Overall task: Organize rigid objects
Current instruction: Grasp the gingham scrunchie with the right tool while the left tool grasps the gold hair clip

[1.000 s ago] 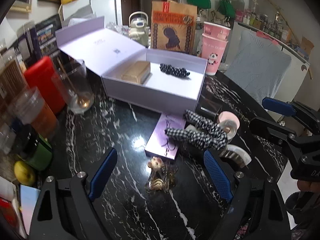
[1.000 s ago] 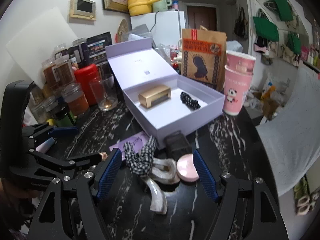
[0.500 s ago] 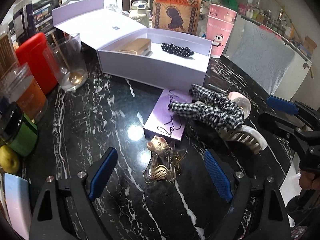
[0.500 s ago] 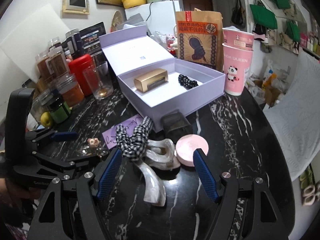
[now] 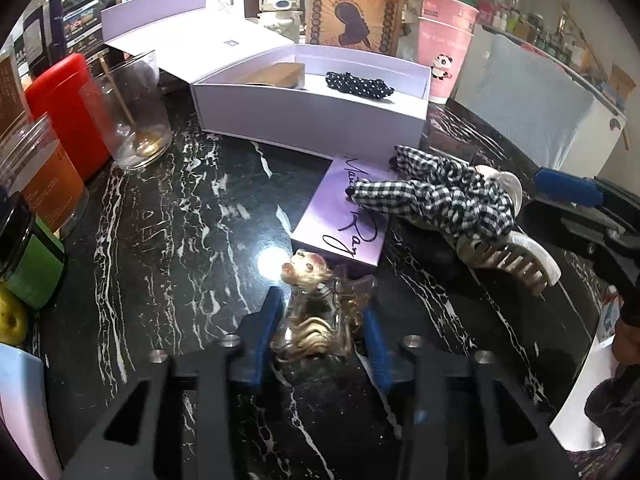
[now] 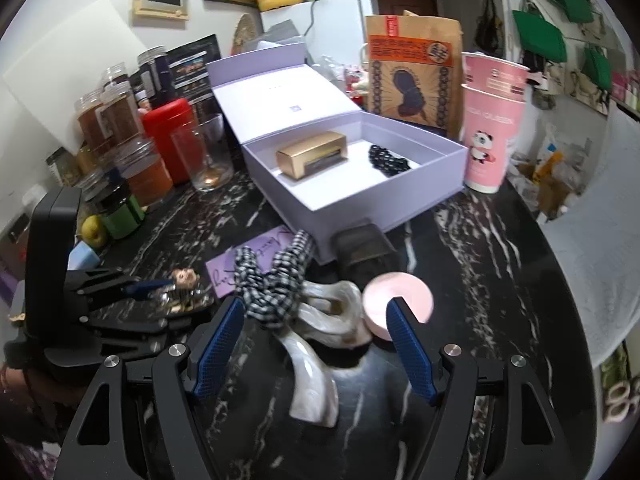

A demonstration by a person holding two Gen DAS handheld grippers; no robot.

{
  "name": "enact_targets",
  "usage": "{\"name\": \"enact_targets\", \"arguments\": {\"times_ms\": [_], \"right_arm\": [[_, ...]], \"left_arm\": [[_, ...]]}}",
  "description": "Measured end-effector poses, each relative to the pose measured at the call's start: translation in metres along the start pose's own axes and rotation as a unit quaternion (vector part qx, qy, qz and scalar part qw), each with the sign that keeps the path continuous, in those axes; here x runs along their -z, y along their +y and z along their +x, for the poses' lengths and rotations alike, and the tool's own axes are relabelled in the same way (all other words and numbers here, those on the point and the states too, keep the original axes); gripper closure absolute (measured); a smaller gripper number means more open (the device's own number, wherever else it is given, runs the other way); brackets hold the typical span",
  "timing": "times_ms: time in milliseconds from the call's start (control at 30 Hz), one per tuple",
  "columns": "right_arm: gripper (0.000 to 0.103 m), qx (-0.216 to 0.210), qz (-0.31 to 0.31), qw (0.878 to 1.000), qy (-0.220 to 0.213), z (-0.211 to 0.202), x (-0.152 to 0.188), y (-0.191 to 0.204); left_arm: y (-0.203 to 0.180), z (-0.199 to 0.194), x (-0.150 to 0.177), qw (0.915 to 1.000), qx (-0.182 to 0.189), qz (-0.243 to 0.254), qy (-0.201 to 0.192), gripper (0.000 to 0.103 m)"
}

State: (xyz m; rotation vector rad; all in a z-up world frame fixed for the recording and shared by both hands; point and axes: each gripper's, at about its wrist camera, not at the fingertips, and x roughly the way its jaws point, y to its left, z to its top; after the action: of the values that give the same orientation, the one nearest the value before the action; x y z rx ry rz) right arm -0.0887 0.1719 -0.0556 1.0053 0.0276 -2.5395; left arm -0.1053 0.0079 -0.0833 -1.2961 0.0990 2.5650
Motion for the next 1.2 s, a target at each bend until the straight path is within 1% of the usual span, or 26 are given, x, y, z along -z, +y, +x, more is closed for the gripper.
{"name": "enact_targets", "arguments": {"times_ms": [67, 200, 533, 633, 700, 767, 833, 900, 933, 967, 1100, 1200], "right_arm": [[0.029, -0.003, -0.010, 1.000, -0.002, 0.002, -0.003, 0.004], [0.029, -0.009, -0.028, 1.000, -0.006, 0.007, -0.008, 0.010], [0.029, -0.027, -0.063, 0.998, 0.004, 0.034, -0.019, 0.026], [0.031, -0.026, -0.078, 0.997, 0.007, 0.039, -0.021, 0.031], [0.037, -0.019, -0.093, 0.995, 0.012, 0.045, -0.021, 0.036], [0.040, -0.014, -0.100, 0.995, 0.018, 0.049, -0.021, 0.038], [0.047, -0.013, -0.104, 0.994, 0.025, 0.054, -0.021, 0.039], [0.060, -0.004, -0.110, 0.993, 0.031, 0.058, -0.021, 0.040], [0.063, -0.003, -0.111, 0.993, 0.031, 0.059, -0.021, 0.040], [0.073, -0.002, -0.112, 0.993, 0.030, 0.059, -0.021, 0.040], [0.077, -0.006, -0.113, 0.993, 0.031, 0.060, -0.022, 0.041], [0.078, -0.015, -0.104, 0.994, 0.029, 0.058, -0.023, 0.040]], "left_arm": [[0.003, -0.001, 0.000, 0.9999, 0.006, -0.008, 0.001, 0.068], [0.008, -0.004, 0.002, 0.9998, 0.005, -0.017, 0.003, 0.068], [0.018, -0.014, 0.003, 0.9993, 0.002, -0.038, -0.006, 0.068], [0.022, -0.015, 0.002, 0.9990, 0.002, -0.044, -0.007, 0.068], [0.025, -0.015, 0.002, 0.9988, 0.002, -0.048, -0.007, 0.068], [0.027, -0.015, 0.002, 0.9987, 0.003, -0.051, -0.007, 0.068], [0.029, -0.014, 0.002, 0.9985, 0.006, -0.055, -0.005, 0.068], [0.031, -0.013, 0.002, 0.9982, 0.009, -0.059, -0.003, 0.068], [0.032, -0.012, 0.002, 0.9982, 0.009, -0.060, -0.002, 0.068], [0.032, -0.012, 0.001, 0.9982, 0.009, -0.060, -0.002, 0.068], [0.034, -0.012, 0.001, 0.9981, 0.009, -0.061, -0.003, 0.068], [0.034, -0.013, 0.001, 0.9981, 0.009, -0.060, -0.005, 0.068]]}}
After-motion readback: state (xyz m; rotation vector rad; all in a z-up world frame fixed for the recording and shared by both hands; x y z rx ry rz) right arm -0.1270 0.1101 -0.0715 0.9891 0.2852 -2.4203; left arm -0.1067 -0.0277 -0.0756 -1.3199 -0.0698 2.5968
